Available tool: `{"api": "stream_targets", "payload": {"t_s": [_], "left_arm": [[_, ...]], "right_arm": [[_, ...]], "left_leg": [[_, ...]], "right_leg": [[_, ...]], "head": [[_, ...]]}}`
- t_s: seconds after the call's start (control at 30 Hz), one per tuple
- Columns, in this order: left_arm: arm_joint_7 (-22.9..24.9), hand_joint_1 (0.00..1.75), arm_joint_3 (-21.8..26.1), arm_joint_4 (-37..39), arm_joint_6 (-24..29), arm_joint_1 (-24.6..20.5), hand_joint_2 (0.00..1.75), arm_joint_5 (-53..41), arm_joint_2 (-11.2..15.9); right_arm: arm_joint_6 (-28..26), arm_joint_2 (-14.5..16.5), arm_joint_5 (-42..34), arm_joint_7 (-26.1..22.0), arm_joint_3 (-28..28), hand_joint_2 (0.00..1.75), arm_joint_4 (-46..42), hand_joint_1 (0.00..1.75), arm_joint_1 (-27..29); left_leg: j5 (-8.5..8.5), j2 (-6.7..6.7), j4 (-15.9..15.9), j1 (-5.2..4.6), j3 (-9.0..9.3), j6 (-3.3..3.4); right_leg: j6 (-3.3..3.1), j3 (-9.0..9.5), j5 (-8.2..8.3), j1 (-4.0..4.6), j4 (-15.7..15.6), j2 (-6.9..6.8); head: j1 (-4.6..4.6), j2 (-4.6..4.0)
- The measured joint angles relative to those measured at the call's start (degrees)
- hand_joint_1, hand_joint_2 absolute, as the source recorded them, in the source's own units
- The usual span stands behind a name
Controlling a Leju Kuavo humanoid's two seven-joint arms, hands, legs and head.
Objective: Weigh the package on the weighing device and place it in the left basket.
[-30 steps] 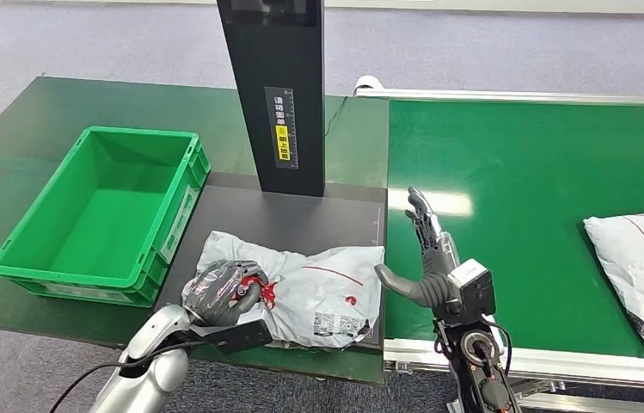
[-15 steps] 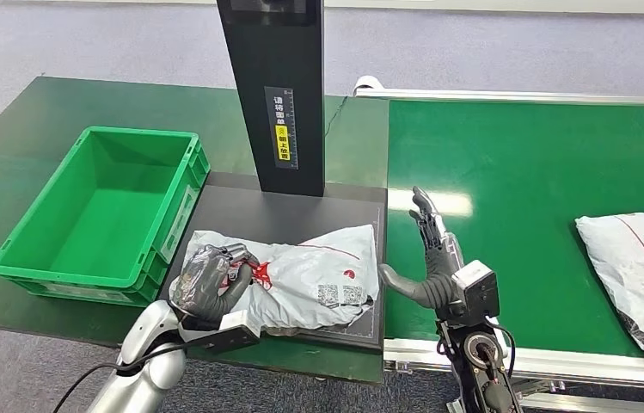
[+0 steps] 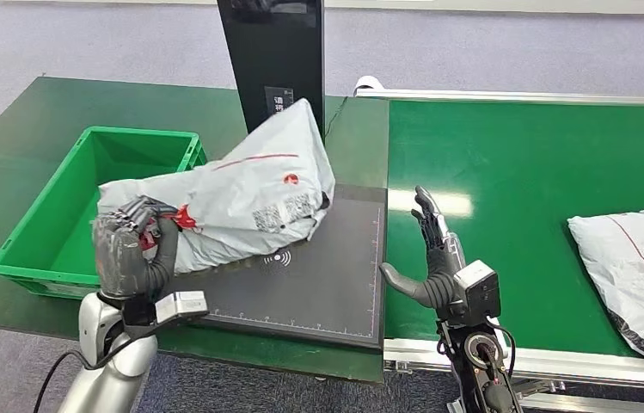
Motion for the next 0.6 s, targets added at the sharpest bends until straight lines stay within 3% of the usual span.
{"api": "stream_targets", "payload": {"t_s": [0.1, 0.33, 0.43, 0.6], "left_arm": [[4.67, 1.75, 2.86, 0.56, 0.56, -1.52, 1.75, -3.76, 0.15], [24.03, 1.75, 9.06, 9.96, -7.4, -7.96, 1.75, -15.47, 1.05], [26.97, 1.75, 11.53, 15.42, -8.73, -10.23, 1.75, -15.6, 1.55], [27.67, 1.75, 15.15, 23.14, -8.85, -12.51, 1.75, -14.33, 2.45]], "right_arm": [[-0.45, -0.01, -0.1, -0.02, 0.0, 1.75, -0.01, 0.0, 0.15], [-0.87, -0.05, 0.02, 0.08, -0.05, 1.75, -0.78, 0.0, 1.28], [-0.81, -0.05, 0.32, 0.2, -0.08, 1.75, -0.83, 0.0, 1.46], [-0.78, -0.05, 0.69, 0.22, -0.09, 1.75, -0.83, 0.0, 1.52]], "left_leg": [[0.0, 0.0, 0.0, 0.0, 0.01, 0.0], [0.0, 0.1, 0.0, 0.0, 0.03, 0.0], [0.0, 0.1, 0.0, 0.0, 0.03, 0.0], [0.0, 0.1, 0.0, 0.0, 0.02, 0.0]], "right_leg": [[0.0, 0.0, 0.0, 0.0, 0.0, 0.0], [-0.01, 0.0, 0.02, 0.0, 0.0, 0.04], [-0.01, 0.0, 0.02, 0.0, 0.01, 0.04], [0.0, -0.02, 0.01, 0.0, 0.01, 0.04]], "head": [[0.0, 0.0], [-0.01, 0.0], [-0.01, 0.0], [0.0, 0.0]]}}
